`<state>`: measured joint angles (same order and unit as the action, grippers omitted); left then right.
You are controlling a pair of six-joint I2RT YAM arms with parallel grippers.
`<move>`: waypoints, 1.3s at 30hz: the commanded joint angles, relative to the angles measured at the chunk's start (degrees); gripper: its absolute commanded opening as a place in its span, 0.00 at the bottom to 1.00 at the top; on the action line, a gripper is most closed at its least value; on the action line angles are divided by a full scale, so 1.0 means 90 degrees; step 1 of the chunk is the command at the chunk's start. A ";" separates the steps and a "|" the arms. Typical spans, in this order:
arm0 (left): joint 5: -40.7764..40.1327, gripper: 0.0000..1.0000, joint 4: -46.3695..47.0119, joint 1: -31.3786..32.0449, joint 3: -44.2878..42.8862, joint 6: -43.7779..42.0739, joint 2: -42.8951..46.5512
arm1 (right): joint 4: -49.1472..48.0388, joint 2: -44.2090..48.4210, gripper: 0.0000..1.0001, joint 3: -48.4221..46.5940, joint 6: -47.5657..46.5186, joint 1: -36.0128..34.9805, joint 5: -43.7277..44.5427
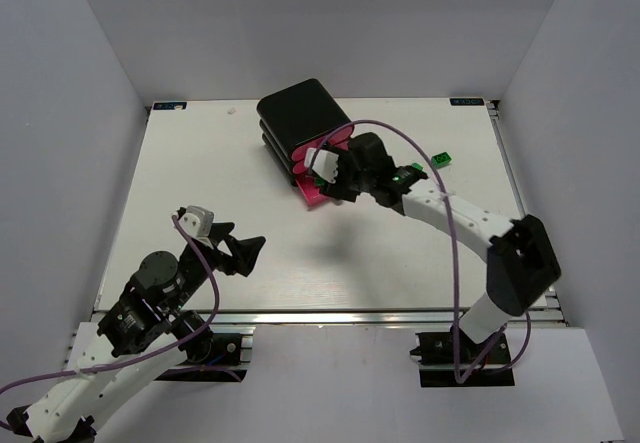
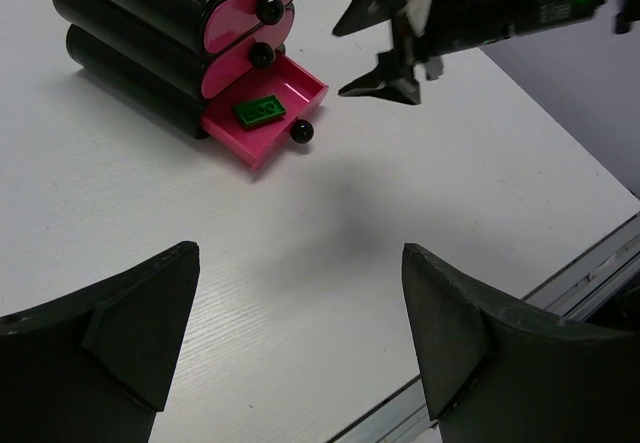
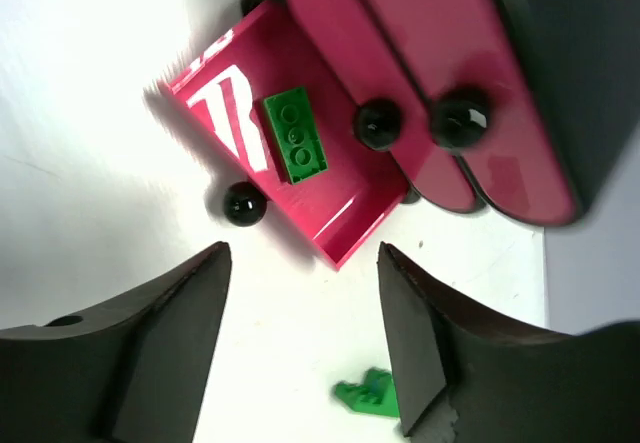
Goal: Sort the legos into containers by color
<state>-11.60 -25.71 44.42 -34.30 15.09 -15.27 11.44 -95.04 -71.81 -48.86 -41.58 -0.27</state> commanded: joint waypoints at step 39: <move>-0.0098 0.93 -0.0053 0.0025 0.0042 0.0061 -0.0051 | -0.0021 -0.0406 0.87 -0.0420 0.5077 0.3438 -0.1298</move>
<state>-11.62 -25.71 44.42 -34.20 15.20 -14.81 13.61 -98.80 -74.30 -5.85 -11.49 -11.97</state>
